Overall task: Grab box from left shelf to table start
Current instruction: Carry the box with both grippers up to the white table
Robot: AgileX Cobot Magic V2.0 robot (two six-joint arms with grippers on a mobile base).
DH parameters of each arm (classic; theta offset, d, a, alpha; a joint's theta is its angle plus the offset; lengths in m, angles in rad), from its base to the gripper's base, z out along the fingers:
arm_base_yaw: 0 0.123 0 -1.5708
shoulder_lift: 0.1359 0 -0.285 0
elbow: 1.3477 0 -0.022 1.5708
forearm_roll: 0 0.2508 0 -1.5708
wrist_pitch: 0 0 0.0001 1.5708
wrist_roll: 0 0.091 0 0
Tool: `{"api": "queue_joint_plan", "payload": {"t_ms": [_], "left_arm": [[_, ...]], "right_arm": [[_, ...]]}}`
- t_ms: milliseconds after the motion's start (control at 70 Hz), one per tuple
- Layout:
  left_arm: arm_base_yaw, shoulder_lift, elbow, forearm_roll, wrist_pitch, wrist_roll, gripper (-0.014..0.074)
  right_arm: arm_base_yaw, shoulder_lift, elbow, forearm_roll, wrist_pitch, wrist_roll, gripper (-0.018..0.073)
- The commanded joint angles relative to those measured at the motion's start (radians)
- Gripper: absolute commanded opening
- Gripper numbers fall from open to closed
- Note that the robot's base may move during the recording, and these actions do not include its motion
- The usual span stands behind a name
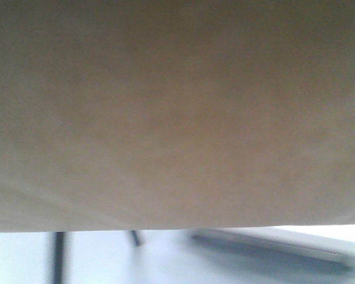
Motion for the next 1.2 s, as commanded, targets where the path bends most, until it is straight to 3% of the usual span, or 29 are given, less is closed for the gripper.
{"api": "queue_joint_plan", "payload": {"t_ms": [0, 1186], "left_arm": [[-0.012, 0.009, -0.012, -0.044, 0.061, 0.022, -0.0092], [-0.012, 0.009, -0.012, -0.044, 0.061, 0.022, -0.0092]], "right_arm": [[-0.006, 0.020, -0.023, -0.068, -0.102, -0.006, 0.0059], [-0.006, 0.020, -0.023, -0.068, -0.102, -0.006, 0.0059]]}}
